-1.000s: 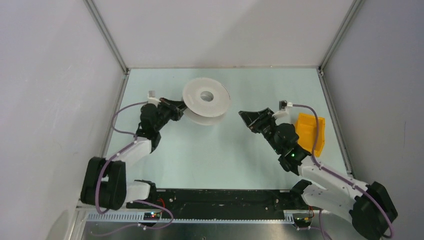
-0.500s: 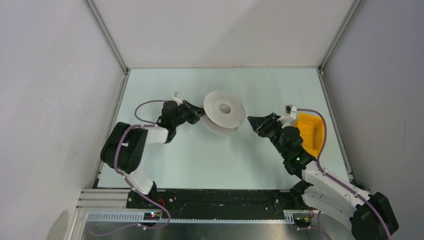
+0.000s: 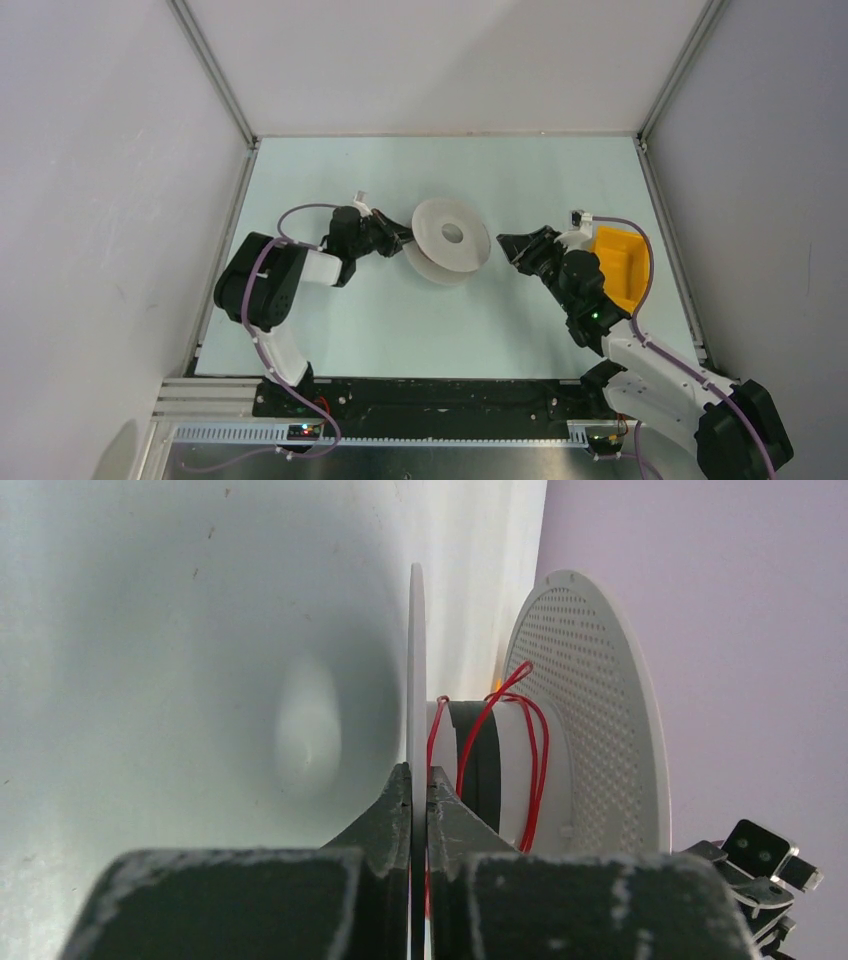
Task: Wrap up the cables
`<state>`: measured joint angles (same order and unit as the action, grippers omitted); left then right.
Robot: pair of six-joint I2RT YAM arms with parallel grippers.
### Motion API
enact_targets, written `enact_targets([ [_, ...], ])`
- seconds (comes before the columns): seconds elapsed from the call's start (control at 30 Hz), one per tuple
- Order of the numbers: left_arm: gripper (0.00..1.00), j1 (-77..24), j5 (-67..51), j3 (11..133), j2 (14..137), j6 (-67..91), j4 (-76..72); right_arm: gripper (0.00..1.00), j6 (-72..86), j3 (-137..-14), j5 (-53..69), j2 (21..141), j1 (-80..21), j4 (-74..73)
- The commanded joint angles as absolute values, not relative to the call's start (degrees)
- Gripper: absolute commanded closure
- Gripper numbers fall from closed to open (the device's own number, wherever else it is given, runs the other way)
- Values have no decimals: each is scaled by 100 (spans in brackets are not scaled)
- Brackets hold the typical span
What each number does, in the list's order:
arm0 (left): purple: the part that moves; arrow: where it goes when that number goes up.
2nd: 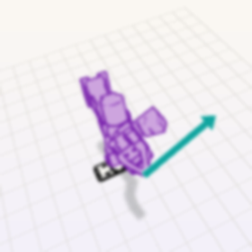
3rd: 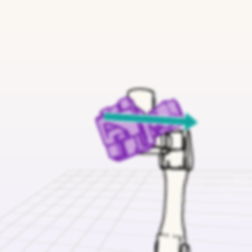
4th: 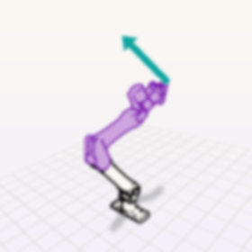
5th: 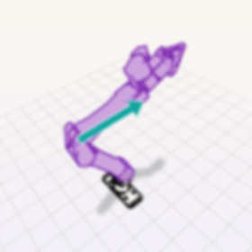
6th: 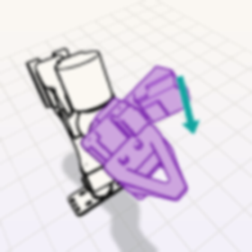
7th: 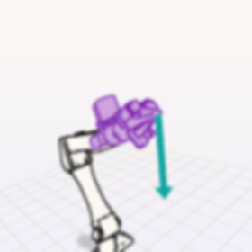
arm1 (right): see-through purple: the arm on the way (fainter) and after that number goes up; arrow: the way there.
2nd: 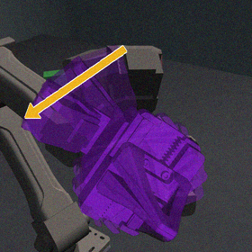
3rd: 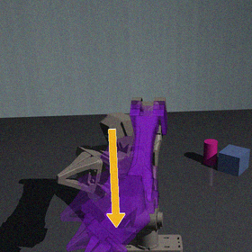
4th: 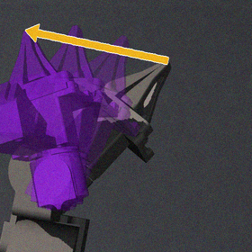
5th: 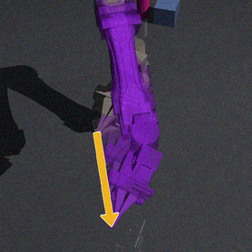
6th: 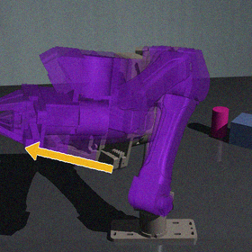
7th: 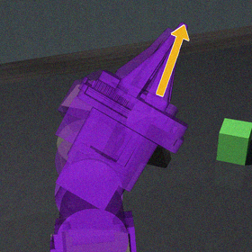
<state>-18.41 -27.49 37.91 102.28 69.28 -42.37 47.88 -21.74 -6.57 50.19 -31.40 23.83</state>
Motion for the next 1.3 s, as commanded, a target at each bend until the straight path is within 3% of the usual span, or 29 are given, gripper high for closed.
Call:
enact_targets([
  [0.0, 98, -1742, -3147, 3864, 10278, 6791, -4816, 68, 4711, -2171, -544, 5061, -3082, 2528],
  [0.6, 79, -1392, -3328, 3576, 10291, 6360, -4615, 68, 4774, -2071, -444, 4922, -3030, 2531],
  [1.27, 74, -1015, -3097, 3349, 9619, 5801, -3617, 70, 5004, -2066, -488, 4903, -3020, 2359],
])
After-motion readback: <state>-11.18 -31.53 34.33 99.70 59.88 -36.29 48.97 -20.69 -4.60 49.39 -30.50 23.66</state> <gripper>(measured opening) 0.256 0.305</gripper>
